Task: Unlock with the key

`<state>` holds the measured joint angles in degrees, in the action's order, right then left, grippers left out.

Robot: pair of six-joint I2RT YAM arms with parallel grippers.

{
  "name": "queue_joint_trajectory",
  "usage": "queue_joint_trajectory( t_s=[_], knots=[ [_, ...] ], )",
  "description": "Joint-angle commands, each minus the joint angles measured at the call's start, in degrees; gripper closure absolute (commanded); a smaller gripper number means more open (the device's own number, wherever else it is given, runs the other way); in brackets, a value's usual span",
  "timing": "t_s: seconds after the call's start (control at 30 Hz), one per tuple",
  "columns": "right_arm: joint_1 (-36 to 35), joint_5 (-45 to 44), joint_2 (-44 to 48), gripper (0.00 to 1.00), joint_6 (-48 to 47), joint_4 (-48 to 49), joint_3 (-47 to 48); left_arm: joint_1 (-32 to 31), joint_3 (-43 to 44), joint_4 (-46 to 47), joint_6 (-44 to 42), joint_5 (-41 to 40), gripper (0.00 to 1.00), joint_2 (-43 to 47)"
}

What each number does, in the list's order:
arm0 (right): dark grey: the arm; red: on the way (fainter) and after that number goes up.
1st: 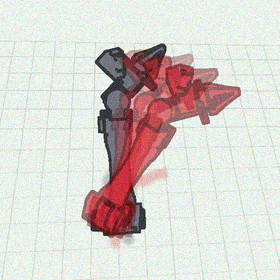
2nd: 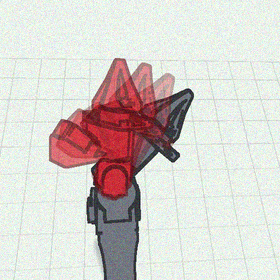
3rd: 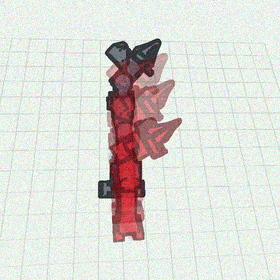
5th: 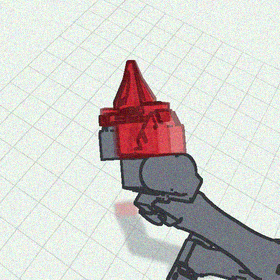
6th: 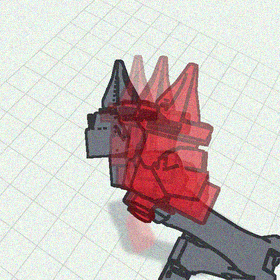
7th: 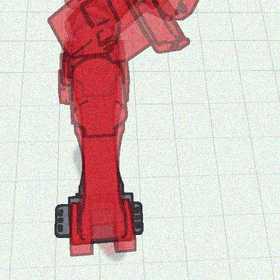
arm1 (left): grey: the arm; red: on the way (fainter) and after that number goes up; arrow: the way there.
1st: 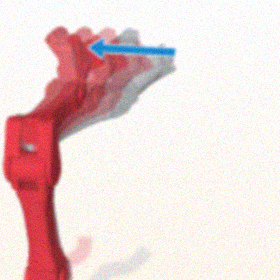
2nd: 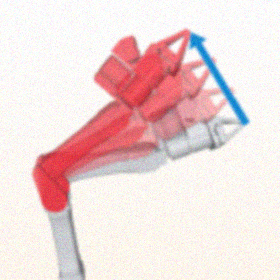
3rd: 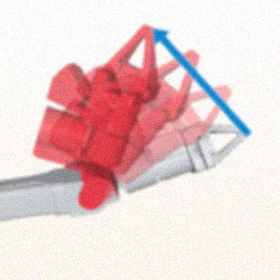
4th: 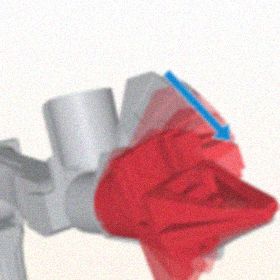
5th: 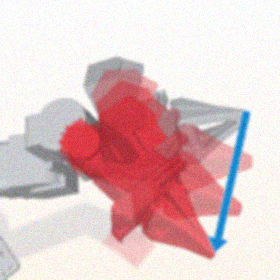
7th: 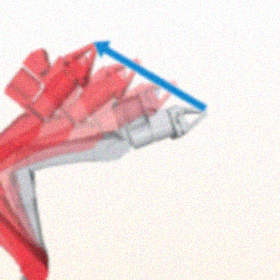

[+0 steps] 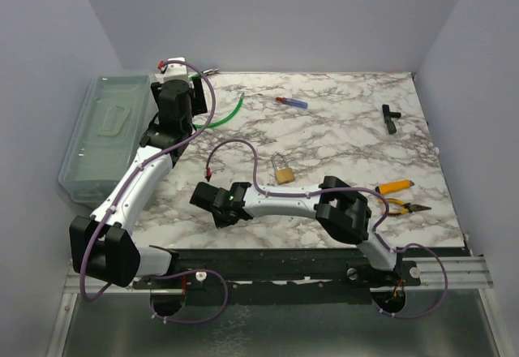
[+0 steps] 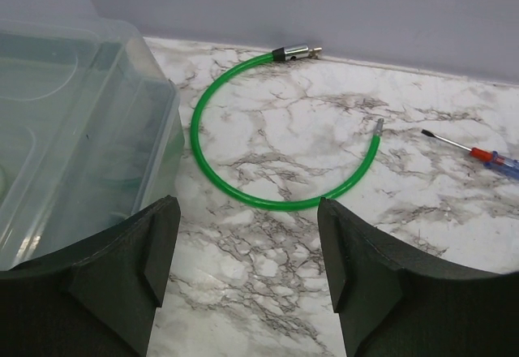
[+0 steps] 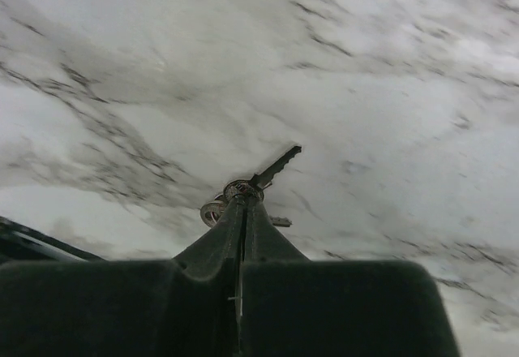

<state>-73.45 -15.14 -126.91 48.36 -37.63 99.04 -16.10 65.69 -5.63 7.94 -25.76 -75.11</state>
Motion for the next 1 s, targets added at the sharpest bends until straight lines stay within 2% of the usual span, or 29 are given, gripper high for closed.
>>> queue_joint_trajectory(
  t_s=[0.0,0.23,0.53,0.63,0.8,0.97],
  knots=[
    [-0.40,-7.49,5.89,1.00,-2.89,-4.34,-9.44,0.23,-0.87,1.36,1.06,5.41,0.26,-0.58],
    [-0.36,-13.48,16.79,1.00,-7.41,-2.33,-22.32,-0.21,-0.83,1.41,1.61,9.37,0.28,-1.49],
    [-0.36,-19.97,32.83,1.00,-16.68,9.24,-39.18,-1.94,0.53,0.88,4.60,26.85,0.28,-5.11],
    [-0.30,-21.31,38.39,1.00,-18.64,11.61,-42.19,-4.01,2.16,-0.86,6.02,28.74,0.29,-6.48],
    [-0.31,-22.01,43.72,1.00,-20.12,14.14,-46.70,-4.49,1.39,-5.30,15.88,33.75,0.29,-6.22],
    [-0.28,-19.30,43.79,1.00,-17.81,12.61,-46.86,-4.71,-5.55,-6.26,25.11,42.24,0.31,-1.14]
  ],
)
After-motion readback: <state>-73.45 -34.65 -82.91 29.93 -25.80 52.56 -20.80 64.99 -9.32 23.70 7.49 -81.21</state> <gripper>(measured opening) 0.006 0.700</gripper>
